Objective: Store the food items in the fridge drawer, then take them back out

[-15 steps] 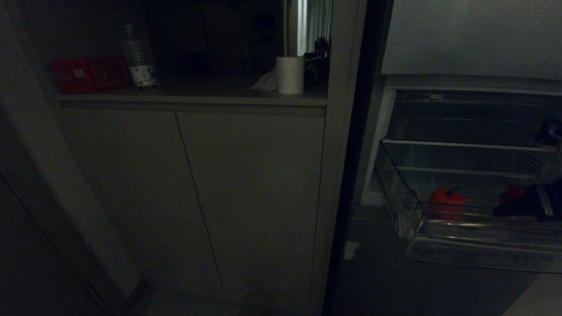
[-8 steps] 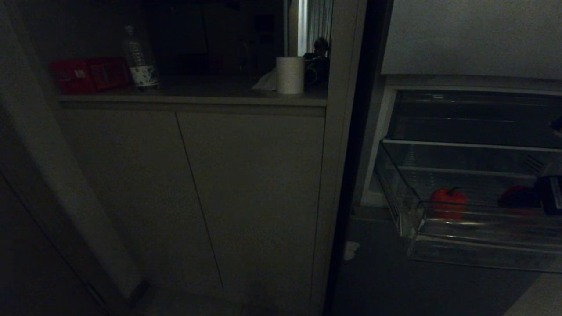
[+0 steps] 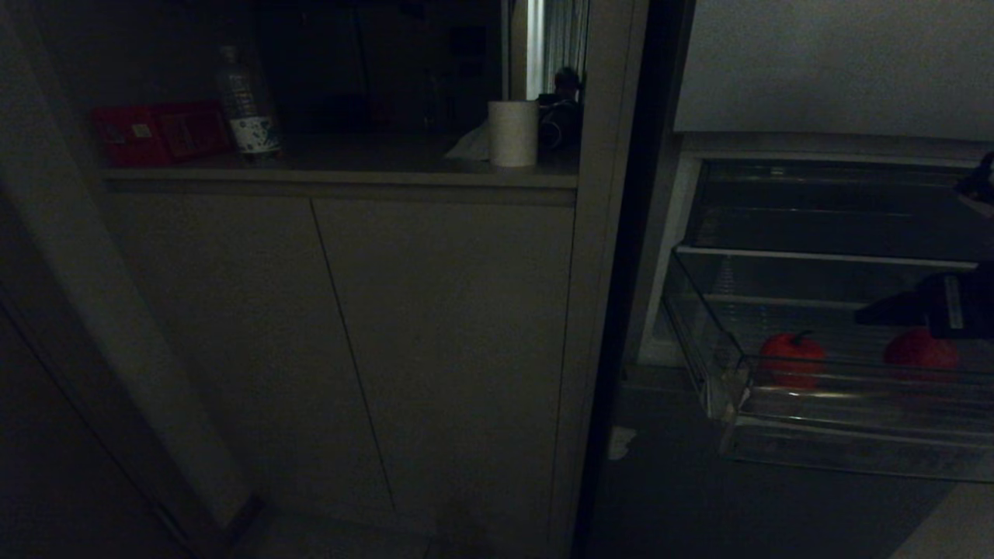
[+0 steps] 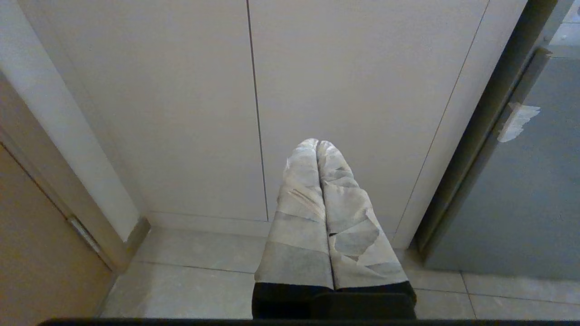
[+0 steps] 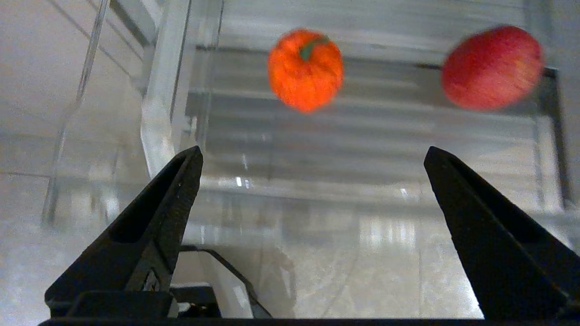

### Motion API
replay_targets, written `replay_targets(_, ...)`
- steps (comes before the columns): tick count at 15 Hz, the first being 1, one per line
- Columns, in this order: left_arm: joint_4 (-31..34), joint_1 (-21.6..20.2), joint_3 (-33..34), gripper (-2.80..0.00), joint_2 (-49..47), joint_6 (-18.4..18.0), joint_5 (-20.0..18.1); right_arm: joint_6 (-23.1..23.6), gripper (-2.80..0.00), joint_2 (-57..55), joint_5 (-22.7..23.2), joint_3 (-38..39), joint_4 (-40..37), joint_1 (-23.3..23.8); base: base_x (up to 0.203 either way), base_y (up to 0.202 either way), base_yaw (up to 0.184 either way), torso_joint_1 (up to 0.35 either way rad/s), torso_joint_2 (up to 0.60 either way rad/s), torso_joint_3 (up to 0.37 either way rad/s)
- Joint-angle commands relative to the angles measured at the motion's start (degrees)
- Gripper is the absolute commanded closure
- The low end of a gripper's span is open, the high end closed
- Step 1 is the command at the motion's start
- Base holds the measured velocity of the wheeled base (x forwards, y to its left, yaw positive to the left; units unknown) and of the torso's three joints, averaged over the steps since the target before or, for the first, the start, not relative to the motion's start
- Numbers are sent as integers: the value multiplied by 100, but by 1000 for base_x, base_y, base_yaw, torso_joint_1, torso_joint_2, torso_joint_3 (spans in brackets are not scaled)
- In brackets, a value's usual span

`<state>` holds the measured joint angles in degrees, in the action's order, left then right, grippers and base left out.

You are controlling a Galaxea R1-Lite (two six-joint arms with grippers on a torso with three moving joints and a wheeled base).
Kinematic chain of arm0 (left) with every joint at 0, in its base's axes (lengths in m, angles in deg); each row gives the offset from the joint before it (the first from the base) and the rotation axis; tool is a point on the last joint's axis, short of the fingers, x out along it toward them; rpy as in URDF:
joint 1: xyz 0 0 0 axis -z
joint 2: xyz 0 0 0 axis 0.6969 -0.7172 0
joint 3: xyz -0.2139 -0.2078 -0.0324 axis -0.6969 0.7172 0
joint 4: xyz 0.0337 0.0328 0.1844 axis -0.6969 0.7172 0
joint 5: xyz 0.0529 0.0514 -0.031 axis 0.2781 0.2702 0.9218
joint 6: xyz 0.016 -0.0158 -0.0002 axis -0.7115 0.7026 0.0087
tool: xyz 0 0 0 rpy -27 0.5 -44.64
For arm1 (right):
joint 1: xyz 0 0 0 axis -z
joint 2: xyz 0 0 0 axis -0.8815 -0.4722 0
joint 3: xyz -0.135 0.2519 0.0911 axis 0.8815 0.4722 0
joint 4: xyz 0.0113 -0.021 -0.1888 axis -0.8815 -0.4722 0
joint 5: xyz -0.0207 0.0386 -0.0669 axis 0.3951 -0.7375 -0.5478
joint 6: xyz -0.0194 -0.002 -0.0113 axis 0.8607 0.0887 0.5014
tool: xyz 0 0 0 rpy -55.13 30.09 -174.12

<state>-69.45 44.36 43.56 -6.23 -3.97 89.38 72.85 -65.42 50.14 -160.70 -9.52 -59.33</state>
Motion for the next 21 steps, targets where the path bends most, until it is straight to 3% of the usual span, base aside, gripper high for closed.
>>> replay_targets(1,3,-1,1,0,-6,4,4,-119,-280,-943,-28,-452,24,-95,0,0,0,0,0,0)
replay_targets(9,3,-1,1,0,-6,4,4,-492,-280,-2569,-633,-1514,53,-399,0,0,0,0,0,0)
replay_targets(21,3,-1,1,0,-6,4,4,-730,-280,-3024,-928,-1647,81,-355,0,0,0,0,0,0)
